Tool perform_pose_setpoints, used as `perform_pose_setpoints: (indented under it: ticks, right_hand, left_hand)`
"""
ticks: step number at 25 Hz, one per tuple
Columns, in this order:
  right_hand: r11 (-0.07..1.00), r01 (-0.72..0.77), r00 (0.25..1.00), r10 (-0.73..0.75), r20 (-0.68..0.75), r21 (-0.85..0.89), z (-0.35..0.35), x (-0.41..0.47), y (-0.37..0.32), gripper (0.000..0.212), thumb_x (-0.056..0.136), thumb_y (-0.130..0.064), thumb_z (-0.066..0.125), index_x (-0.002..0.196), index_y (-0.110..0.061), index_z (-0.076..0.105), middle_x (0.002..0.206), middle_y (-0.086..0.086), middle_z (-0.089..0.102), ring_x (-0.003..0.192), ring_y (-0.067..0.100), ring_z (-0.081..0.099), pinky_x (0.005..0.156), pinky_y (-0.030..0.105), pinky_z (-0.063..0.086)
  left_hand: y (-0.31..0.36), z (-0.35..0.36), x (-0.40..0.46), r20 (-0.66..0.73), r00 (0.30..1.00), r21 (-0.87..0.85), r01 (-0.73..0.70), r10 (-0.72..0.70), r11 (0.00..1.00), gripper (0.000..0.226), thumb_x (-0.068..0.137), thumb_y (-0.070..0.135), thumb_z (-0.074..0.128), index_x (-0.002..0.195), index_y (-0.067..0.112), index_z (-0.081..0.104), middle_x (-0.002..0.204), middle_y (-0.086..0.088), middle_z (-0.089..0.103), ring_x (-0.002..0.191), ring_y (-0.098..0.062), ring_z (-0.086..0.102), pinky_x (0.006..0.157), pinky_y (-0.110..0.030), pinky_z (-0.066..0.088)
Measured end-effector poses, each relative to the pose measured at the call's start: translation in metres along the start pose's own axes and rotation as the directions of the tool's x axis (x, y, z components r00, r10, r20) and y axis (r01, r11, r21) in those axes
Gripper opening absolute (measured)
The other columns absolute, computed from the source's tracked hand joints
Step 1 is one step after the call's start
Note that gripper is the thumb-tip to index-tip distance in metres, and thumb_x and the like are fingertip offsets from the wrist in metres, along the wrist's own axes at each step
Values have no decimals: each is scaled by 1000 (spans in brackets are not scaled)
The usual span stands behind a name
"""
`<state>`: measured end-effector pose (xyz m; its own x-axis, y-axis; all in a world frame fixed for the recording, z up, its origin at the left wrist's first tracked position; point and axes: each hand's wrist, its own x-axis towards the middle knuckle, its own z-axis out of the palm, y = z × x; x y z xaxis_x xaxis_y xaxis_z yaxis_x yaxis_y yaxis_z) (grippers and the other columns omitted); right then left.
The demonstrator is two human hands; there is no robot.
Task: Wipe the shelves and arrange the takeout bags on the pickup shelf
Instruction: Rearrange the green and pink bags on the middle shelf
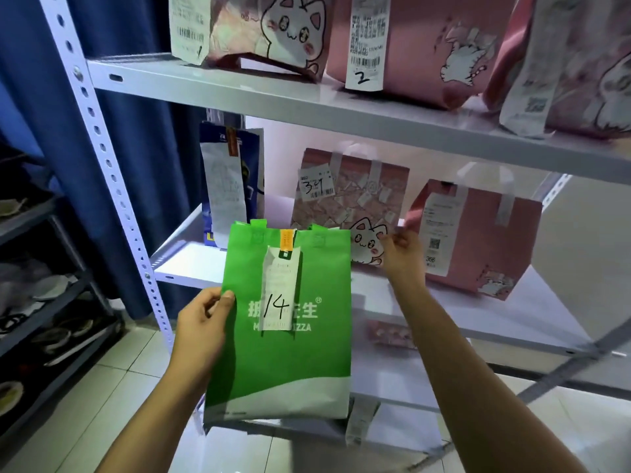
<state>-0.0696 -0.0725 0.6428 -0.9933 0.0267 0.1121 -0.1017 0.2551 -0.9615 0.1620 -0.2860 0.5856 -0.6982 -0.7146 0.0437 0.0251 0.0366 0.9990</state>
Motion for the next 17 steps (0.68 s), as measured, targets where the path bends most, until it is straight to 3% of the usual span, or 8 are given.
perform_pose_setpoints:
  ticks: [2, 4, 7, 10, 12, 15, 17]
  right_hand:
    - [998, 15, 1000, -15, -7, -56, 5, 25, -6, 35, 98, -29, 58, 130, -17, 52, 115, -2, 65, 84, 9, 64, 66, 23, 53]
    - [996, 61, 997, -63, -34, -61, 8, 38, -7, 19, 97, -19, 57, 116, -22, 54, 98, -3, 63, 74, 4, 59, 50, 12, 45]
    - [998, 43, 999, -45, -31, -51, 7, 41, 8, 13, 93, -10, 58, 103, -17, 61, 86, 1, 66, 71, 14, 62, 56, 23, 49]
    - [999, 39, 996, -40, -77, -25, -11, 32, 38, 9, 95, -12, 59, 98, -16, 66, 81, -6, 69, 68, 8, 64, 52, 14, 46]
    - [997, 83, 973, -83, -213, -11, -37, 30, 54, 10, 94, -13, 60, 97, -21, 66, 87, -6, 70, 77, 7, 66, 58, 11, 50]
    - [994, 104, 843, -104, -528, -31, -90, 49, 61, 21, 90, -18, 62, 110, -21, 62, 109, 2, 63, 96, 19, 62, 81, 29, 53]
    - [995, -32, 738, -39, -674, -92, -128, 74, 66, 38, 89, -21, 62, 127, -19, 55, 125, 7, 58, 114, 28, 57, 101, 41, 44]
  left_hand:
    - [6, -1, 9, 12, 1000, -27, 12, -11, 1000, 21, 100, 19, 57, 84, 20, 71, 67, -2, 71, 57, -15, 60, 56, -29, 46]
    - [10, -1, 18, 44, 999, -46, 28, -26, 999, 19, 100, 21, 57, 88, 22, 72, 75, -8, 74, 62, -21, 65, 63, -36, 51]
    - [12, 7, 26, 99, 994, -39, 40, -36, 998, 17, 99, 23, 58, 91, 22, 72, 77, -9, 74, 63, -21, 65, 68, -40, 50]
    - [15, 24, 27, 139, 988, -24, 64, -60, 998, 15, 98, 25, 59, 91, 21, 72, 77, -14, 71, 64, -24, 60, 68, -40, 47]
    - [17, 38, 25, 162, 983, -38, 94, -86, 995, 17, 98, 23, 59, 89, 20, 72, 73, -14, 71, 59, -23, 60, 61, -33, 49]
    - [21, 57, 22, 193, 974, -63, 137, -123, 989, 22, 99, 19, 57, 85, 22, 73, 71, -11, 72, 55, -21, 61, 56, -30, 50]
    - [23, 67, 20, 202, 971, -66, 145, -129, 987, 24, 99, 18, 57, 83, 23, 73, 69, -9, 73, 52, -20, 62, 50, -27, 52]
